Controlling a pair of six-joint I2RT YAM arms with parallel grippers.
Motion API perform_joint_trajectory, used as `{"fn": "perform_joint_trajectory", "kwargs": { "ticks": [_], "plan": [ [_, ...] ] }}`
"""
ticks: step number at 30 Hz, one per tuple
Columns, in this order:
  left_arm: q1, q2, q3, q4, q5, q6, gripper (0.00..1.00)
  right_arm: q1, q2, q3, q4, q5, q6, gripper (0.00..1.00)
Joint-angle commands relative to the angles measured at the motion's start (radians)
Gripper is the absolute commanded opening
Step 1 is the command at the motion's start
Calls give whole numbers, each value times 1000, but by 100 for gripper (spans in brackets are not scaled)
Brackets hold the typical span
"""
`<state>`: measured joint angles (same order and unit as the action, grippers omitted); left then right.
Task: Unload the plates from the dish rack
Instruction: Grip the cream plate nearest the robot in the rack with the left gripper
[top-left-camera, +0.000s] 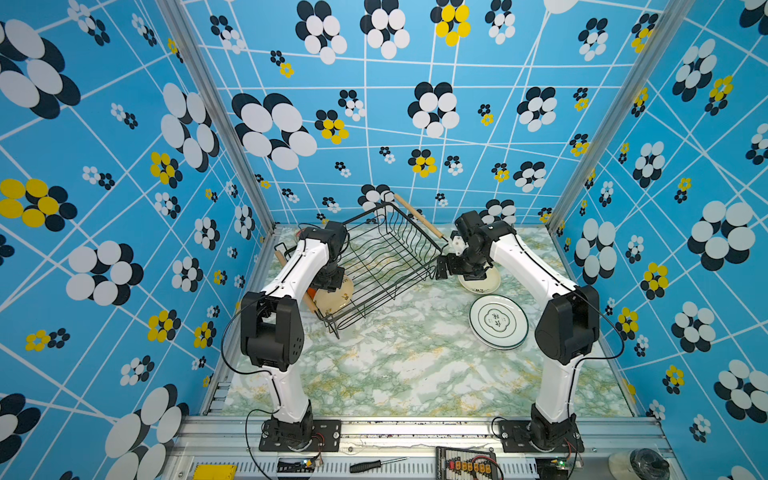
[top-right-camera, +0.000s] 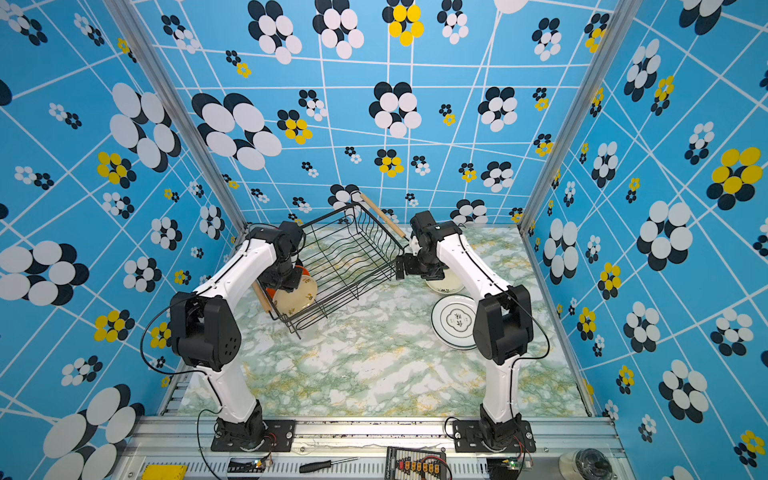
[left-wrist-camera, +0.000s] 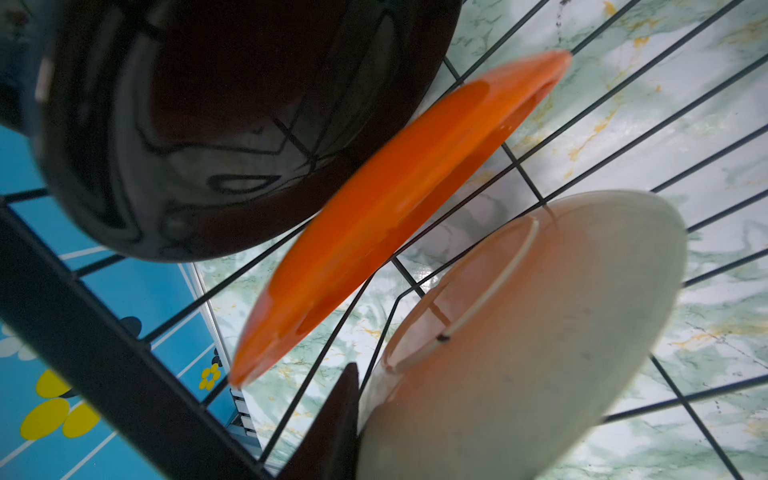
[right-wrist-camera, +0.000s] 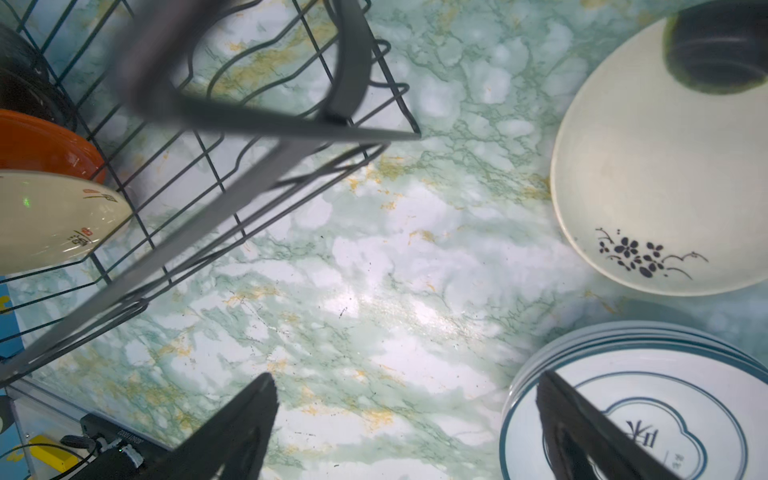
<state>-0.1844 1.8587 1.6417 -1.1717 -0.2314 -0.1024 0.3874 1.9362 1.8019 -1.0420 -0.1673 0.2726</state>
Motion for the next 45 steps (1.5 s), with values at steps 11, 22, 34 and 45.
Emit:
{"fn": "perform_joint_trajectory", "kwargs": {
  "ticks": [11, 22, 34, 45],
  "plan": [
    [1, 15, -29, 9, 73, -5, 31, -73, -180, -194, 53, -18, 16, 99],
    [-5, -3, -62, -27, 90, 5, 25, -94, -209, -243, 66, -36, 23, 99],
    [-21, -54, -109, -58, 77, 1, 21, -94, -213, -266, 79, -40, 28, 99],
    [-30, -111, -193, -50, 83, -13, 16, -94, -223, -276, 82, -44, 37, 99]
  ]
}}
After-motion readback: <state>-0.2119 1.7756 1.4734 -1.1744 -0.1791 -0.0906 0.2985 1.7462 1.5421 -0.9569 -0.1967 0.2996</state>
